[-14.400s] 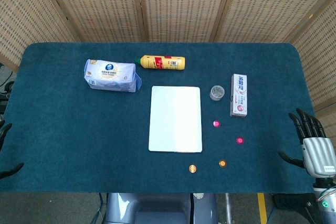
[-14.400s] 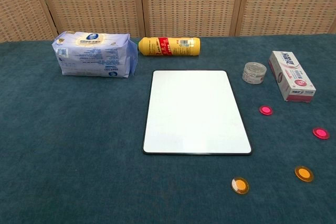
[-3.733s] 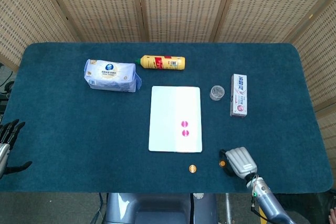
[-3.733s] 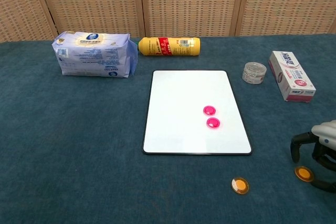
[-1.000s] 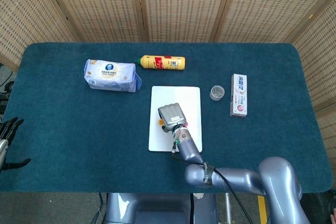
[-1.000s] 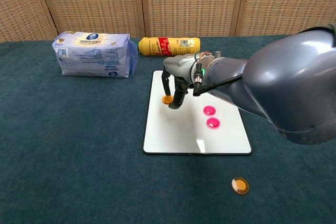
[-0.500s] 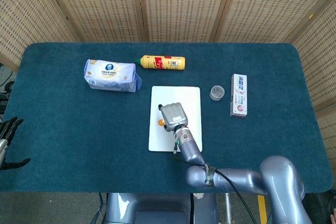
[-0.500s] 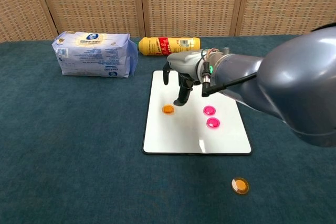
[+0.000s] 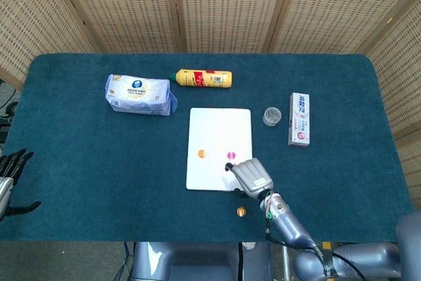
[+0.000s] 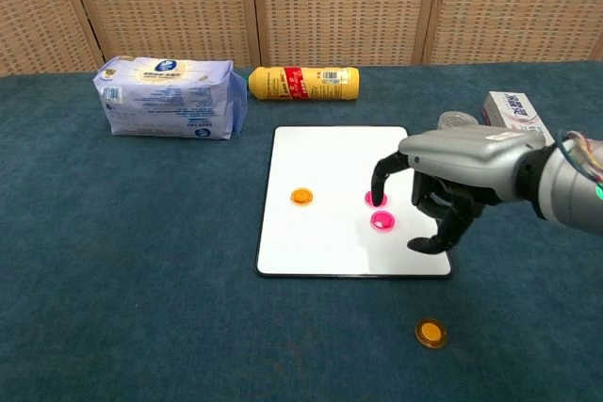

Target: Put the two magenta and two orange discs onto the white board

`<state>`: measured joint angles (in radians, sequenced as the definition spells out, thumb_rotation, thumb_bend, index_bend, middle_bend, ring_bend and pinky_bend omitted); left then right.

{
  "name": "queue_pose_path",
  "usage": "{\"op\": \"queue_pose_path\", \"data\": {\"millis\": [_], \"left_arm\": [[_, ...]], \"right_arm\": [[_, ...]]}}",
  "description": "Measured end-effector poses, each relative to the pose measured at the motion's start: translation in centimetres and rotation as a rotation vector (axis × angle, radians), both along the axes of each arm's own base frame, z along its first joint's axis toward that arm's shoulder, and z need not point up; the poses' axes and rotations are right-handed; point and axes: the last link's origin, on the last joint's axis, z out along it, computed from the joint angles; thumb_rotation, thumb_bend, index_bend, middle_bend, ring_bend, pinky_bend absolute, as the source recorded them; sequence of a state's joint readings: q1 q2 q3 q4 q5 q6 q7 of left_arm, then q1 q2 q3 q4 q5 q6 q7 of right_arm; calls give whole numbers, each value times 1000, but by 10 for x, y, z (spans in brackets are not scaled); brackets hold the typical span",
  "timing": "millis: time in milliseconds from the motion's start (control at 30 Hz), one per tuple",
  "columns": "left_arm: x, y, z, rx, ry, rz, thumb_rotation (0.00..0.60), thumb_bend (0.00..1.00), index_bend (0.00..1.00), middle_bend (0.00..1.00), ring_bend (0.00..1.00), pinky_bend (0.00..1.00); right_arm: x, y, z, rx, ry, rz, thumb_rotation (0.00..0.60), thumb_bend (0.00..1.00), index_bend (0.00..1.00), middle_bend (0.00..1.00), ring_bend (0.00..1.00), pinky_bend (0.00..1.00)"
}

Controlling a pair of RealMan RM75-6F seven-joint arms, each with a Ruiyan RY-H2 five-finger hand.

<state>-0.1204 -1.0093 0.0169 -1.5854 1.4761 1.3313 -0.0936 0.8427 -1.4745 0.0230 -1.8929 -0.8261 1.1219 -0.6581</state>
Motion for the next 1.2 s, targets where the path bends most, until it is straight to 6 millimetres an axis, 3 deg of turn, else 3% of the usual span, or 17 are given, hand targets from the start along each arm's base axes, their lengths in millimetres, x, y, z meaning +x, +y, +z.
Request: {"op": "queue_pose_path", "data": {"millis": [367, 1200], "left_arm": [[2, -3, -2, 2, 11, -8, 600, 0, 0, 0, 0, 0], [1, -1, -5, -2, 18, 1, 600, 0, 0, 0, 0, 0]], "right_arm": [[-25, 42, -9, 73, -5, 58, 600, 337, 345, 858, 875, 1000], [-59, 61, -36, 74, 3, 112, 600, 337, 376, 859, 875, 1000]]}}
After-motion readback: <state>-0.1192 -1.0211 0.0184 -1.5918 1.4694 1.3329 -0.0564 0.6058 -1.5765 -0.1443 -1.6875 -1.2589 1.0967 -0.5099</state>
